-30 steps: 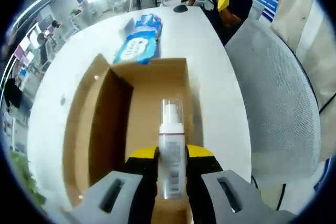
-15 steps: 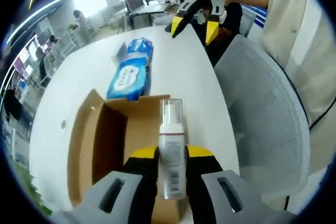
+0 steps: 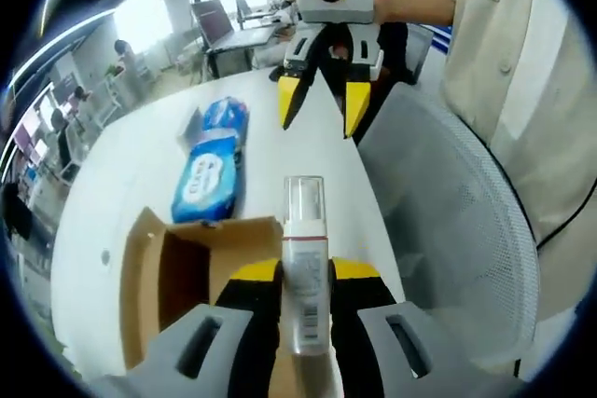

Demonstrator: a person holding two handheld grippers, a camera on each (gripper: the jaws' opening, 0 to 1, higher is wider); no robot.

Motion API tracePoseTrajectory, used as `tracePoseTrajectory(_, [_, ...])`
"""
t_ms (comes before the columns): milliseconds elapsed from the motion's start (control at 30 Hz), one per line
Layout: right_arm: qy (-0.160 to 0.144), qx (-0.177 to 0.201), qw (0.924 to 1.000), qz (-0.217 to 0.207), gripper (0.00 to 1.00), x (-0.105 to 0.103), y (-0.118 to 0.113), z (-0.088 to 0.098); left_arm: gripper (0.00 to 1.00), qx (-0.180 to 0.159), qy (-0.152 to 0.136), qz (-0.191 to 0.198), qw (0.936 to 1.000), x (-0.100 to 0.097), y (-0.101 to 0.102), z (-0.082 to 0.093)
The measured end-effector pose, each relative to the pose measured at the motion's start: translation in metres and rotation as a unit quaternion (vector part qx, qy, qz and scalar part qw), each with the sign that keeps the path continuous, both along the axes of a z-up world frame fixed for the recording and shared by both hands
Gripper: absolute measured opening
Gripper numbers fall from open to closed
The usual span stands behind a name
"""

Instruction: Operate the shoe box by opening the lid, removing the specified soft item, and placing it in the target area until the item is outside and the box remains undamaged.

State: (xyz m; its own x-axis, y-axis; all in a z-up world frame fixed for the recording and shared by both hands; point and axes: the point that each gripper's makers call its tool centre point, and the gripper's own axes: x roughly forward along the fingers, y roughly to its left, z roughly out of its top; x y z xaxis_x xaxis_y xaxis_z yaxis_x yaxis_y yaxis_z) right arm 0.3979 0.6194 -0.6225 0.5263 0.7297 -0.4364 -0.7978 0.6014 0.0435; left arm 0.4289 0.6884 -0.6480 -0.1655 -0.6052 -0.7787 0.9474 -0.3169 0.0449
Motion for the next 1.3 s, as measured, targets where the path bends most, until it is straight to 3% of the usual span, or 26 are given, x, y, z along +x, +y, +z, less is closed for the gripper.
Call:
tracePoseTrajectory(600, [-0.01,-0.007,0.9984,0.055,0.21,-0.005,0.028,0.004,0.17,-0.026,0.024,-0.039,0.9986,-0.024,-0.021,0.007])
tracePoseTrajectory(1300, [-0.026,-0.039,0.9951,0.087,0.17,-0.007,0.032,0.001,0.17,-0.063,0.049,-0.048,0.9957,-0.032,-0.03,0.009])
